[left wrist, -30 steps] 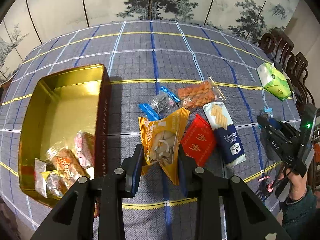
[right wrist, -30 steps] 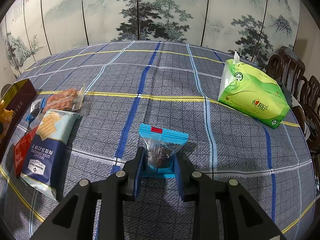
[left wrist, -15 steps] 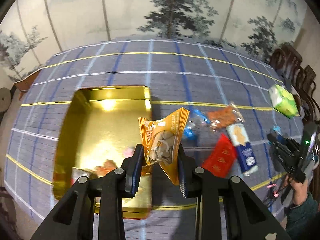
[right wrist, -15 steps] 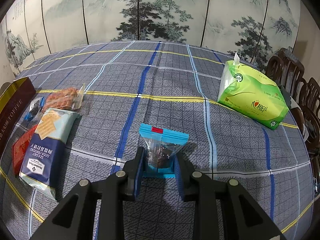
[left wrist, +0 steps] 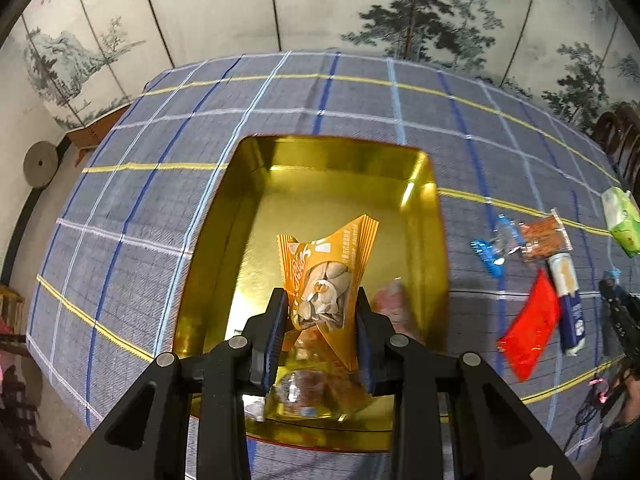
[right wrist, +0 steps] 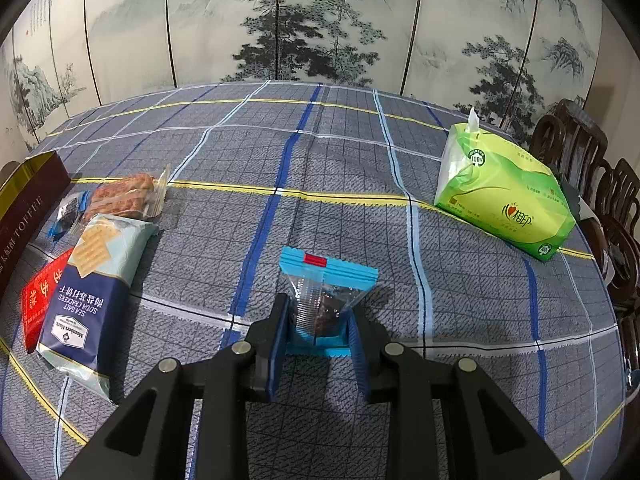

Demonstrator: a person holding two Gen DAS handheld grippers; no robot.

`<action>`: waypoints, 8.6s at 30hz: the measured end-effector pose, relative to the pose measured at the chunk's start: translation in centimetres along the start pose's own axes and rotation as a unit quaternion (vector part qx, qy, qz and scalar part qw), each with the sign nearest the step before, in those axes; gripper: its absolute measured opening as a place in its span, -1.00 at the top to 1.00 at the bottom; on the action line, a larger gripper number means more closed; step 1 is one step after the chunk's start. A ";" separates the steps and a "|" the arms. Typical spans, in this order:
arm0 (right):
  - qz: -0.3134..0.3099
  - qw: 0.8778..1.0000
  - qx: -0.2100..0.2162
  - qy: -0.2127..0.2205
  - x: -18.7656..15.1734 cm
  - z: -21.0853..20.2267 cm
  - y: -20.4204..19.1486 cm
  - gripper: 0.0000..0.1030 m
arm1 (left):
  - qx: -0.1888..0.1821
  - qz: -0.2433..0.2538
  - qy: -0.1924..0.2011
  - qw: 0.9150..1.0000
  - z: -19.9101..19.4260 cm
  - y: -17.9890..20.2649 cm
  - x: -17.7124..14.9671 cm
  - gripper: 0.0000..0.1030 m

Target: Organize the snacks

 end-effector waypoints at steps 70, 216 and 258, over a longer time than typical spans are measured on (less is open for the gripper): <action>0.008 1.000 -0.007 -0.010 0.3 0.2 0.2 0.47 | -0.018 -0.018 0.028 0.999 -4.5 -0.6 -3.6 -0.21; -0.042 0.996 0.068 -0.028 -0.6 -1.8 -10.2 0.02 | -0.065 0.100 0.038 0.992 -4.9 9.6 -5.1 -0.52; -0.005 0.999 0.041 -0.004 -0.4 -0.4 -2.4 -0.02 | -0.145 0.228 -0.022 0.963 4.7 22.3 -4.3 -0.52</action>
Point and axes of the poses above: each gripper's, at about its wrist camera, not at the fingertips, and z roughly the way its jaws point, y to its right, x to its top, the point moved 2 cm from there along z, roughly the way its jaws point, and after that the axes turned 7 degrees about y, right-handed, at the moved point
